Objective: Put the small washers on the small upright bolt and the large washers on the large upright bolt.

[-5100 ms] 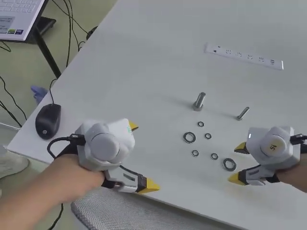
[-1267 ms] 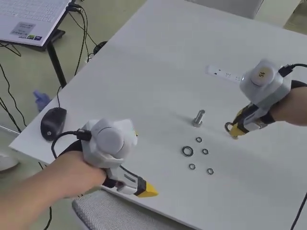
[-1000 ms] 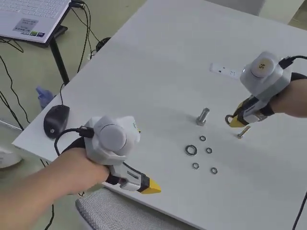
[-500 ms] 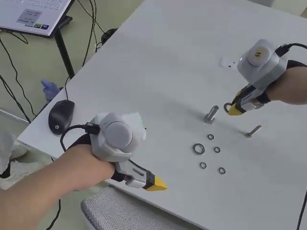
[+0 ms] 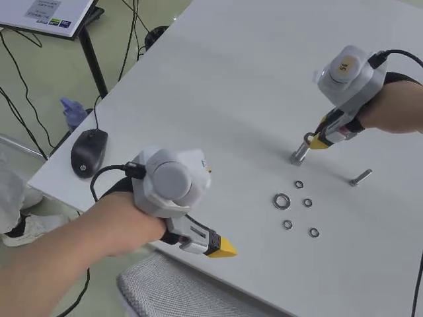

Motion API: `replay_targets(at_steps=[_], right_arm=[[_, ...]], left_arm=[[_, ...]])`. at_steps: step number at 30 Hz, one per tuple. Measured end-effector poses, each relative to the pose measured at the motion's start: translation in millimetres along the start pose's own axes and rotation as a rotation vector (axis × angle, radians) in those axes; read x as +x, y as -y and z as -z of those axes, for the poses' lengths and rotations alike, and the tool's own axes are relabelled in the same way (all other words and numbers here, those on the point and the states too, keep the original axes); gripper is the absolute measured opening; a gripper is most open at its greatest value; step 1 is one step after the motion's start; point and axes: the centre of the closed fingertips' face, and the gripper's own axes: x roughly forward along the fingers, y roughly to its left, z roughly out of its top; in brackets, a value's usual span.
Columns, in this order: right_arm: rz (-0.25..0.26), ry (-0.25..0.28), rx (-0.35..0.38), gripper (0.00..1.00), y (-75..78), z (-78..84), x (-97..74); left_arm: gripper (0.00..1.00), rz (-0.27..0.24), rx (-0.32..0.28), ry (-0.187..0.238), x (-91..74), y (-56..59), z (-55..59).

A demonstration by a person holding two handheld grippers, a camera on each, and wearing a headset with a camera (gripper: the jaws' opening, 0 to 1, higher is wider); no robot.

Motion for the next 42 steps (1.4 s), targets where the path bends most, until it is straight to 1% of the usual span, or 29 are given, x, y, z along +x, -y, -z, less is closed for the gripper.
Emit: replay_targets(at_steps=[4,10,12,19,22,23,29,36,42], right_arm=[[-0.007,-0.013,-0.004,0.21,-2.8,-0.2,4.1],[-0.014,-0.042,-0.01,0.21,-5.6,3.5,10.9],[-0.015,-0.037,-0.006,0.21,-5.9,2.1,11.0],[-0.008,-0.054,-0.028,0.21,-7.1,3.8,14.3],[-0.004,-0.053,-0.036,0.21,-9.9,3.8,16.7],[-0.002,-0.06,-0.04,0.21,-9.8,5.0,17.5],[0.001,-0.064,-0.046,0.21,-6.6,5.2,24.2],[0.002,-0.081,-0.055,0.21,-9.6,7.1,32.2],[0.003,-0.084,-0.05,0.21,-8.2,9.1,39.8]], left_arm=[[0.91,0.001,-0.005,-0.002,-1.4,-0.1,2.4],[0.91,0.003,-0.015,-0.009,-0.8,-0.9,6.7],[0.91,0.006,-0.013,-0.013,-0.5,-0.4,7.0],[0.9,0.005,-0.013,-0.007,-0.3,-2.2,2.7],[0.9,0.004,-0.013,-0.005,0.0,-2.6,1.8],[0.9,0.005,-0.013,-0.005,0.2,-2.6,2.0],[0.9,0.007,-0.011,-0.012,0.1,-1.9,4.3],[0.89,0.004,-0.018,-0.015,-1.5,-2.7,7.8],[0.89,0.003,-0.024,-0.014,-1.3,-3.2,9.4]])
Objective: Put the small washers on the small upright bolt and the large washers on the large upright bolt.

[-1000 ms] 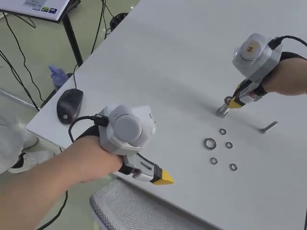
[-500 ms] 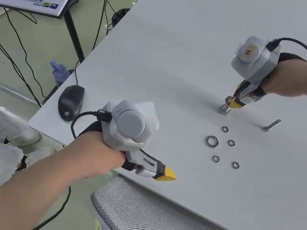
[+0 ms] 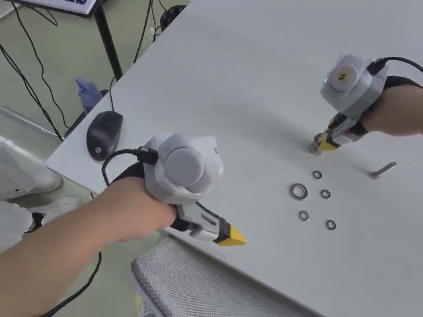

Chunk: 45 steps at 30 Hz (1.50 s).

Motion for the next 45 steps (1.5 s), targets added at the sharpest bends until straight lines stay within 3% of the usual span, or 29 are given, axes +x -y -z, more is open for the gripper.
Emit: replay_targets(at_steps=[18,45], right_arm=[[-0.008,-0.028,0.006,0.22,0.6,2.5,18.8],[-0.017,-0.016,0.012,0.24,-3.0,0.5,19.2]], left_arm=[[0.89,-0.002,-0.007,0.0,-0.3,-2.8,2.4],[0.87,0.007,-0.012,-0.006,-0.4,0.1,4.0]])
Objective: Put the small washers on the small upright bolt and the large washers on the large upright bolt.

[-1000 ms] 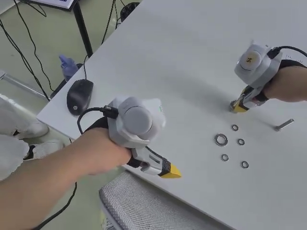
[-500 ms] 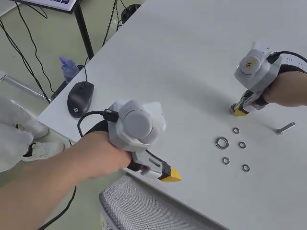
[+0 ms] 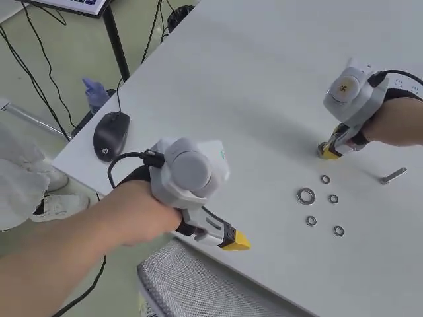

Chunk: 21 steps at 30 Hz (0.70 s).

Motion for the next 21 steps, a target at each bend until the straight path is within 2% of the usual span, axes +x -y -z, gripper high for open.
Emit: replay_targets(at_steps=[7,11,16,21], right_arm=[[-0.007,0.007,-0.006,0.25,1.7,-1.8,1.5],[-0.018,0.024,-0.008,0.36,-1.0,-3.8,1.6],[-0.031,0.039,0.0,0.46,-0.9,-4.4,-1.3],[-0.04,0.045,-0.01,0.47,-4.2,-3.9,-5.7]], left_arm=[[0.87,-0.002,0.0,-0.006,-0.6,-0.7,1.6],[0.87,-0.002,-0.001,-0.006,-1.2,-0.4,1.7],[0.87,-0.005,-0.003,-0.009,-1.8,-0.5,2.1],[0.87,-0.008,-0.001,-0.005,-2.4,0.0,-0.2]])
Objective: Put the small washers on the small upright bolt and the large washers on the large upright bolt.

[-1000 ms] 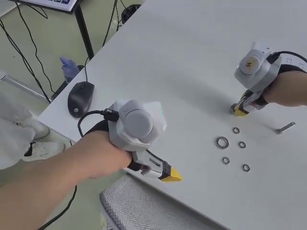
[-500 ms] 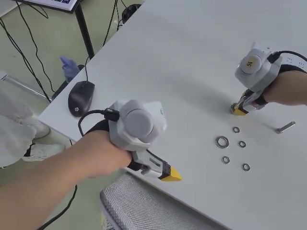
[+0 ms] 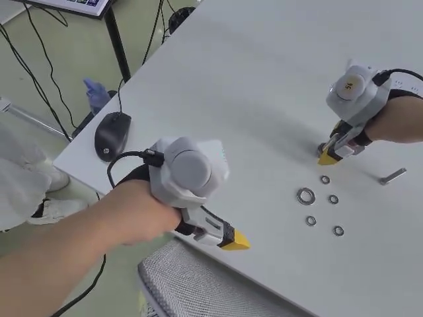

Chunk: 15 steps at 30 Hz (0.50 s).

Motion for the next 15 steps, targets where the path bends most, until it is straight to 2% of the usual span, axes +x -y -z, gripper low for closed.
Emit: replay_targets(at_steps=[8,10,15], right_arm=[[0.005,0.028,-0.008,0.47,1.2,-5.7,-8.9],[0.006,0.038,-0.009,0.47,2.7,-6.8,-6.8],[0.01,0.053,-0.012,0.47,-5.5,-10.0,-20.5]], left_arm=[[0.87,-0.004,0.007,0.0,-1.9,1.1,-2.2],[0.87,-0.006,0.01,0.0,-3.0,1.4,-3.0],[0.87,-0.01,0.015,0.002,-6.3,2.3,-6.3]])
